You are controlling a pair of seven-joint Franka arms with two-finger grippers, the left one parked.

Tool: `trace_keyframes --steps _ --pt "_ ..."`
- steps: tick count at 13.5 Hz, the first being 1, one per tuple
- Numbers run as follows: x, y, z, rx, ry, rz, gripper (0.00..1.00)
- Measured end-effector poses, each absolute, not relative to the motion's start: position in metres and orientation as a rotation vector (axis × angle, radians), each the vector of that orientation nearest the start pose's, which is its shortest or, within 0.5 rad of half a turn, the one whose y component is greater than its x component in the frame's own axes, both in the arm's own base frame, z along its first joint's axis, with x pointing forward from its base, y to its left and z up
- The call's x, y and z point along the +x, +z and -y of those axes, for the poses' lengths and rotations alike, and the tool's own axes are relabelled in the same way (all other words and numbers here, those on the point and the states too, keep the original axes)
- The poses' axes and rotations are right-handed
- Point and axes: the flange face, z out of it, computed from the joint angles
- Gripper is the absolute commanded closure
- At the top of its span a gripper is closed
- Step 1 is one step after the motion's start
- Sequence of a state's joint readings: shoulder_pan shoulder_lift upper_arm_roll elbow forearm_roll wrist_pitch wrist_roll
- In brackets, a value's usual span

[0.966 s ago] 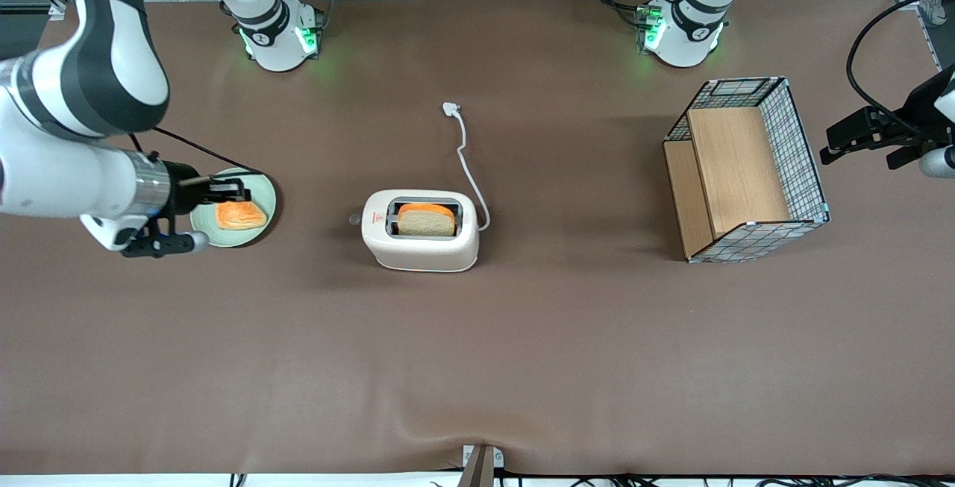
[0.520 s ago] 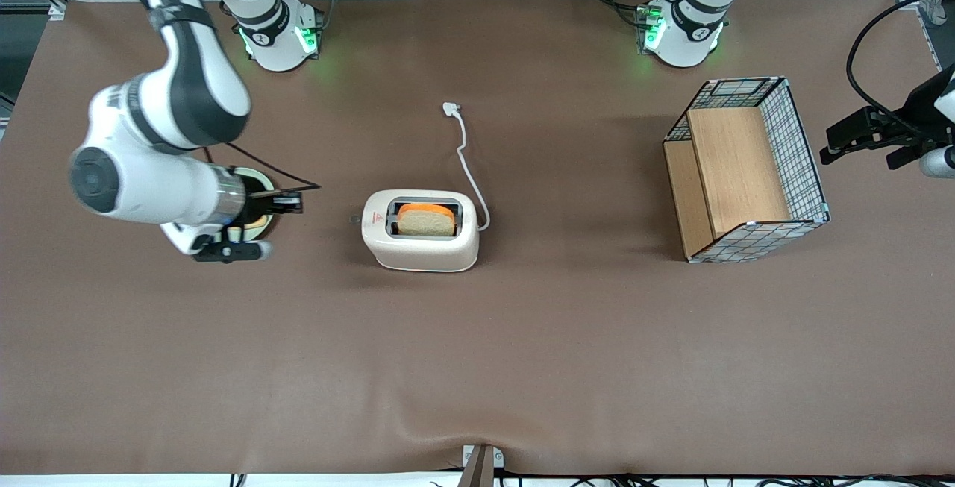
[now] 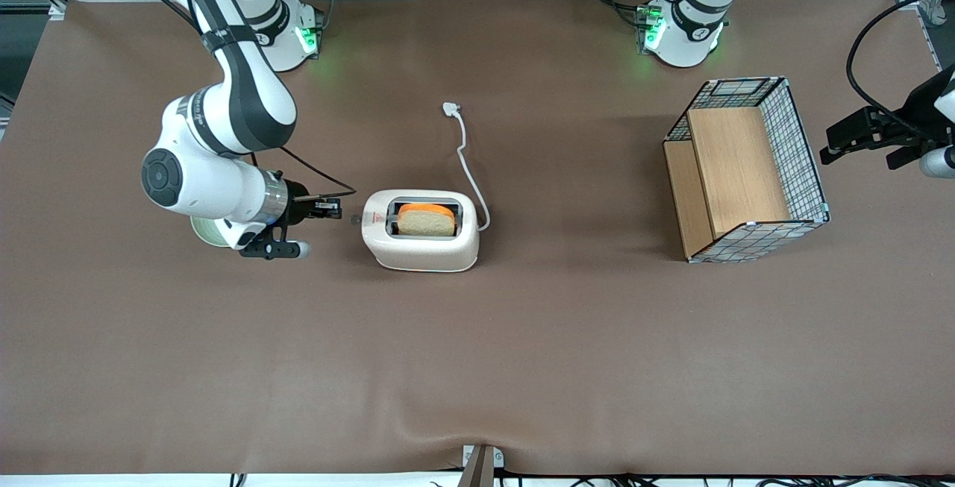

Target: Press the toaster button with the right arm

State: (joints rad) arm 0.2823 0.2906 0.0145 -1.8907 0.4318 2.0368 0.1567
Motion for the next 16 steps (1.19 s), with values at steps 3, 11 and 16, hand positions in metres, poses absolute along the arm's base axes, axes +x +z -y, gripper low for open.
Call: trace_keyframes --steps 3,11,16 --pt "0.568 0.334 -0.204 -2.784 0.288 -0.137 1.00" --pt "0.561 0.316 -0.214 -2.795 0.226 -0.160 1.00" --pt "0.556 0.302 -0.216 -2.806 0.198 -0.169 1.00"
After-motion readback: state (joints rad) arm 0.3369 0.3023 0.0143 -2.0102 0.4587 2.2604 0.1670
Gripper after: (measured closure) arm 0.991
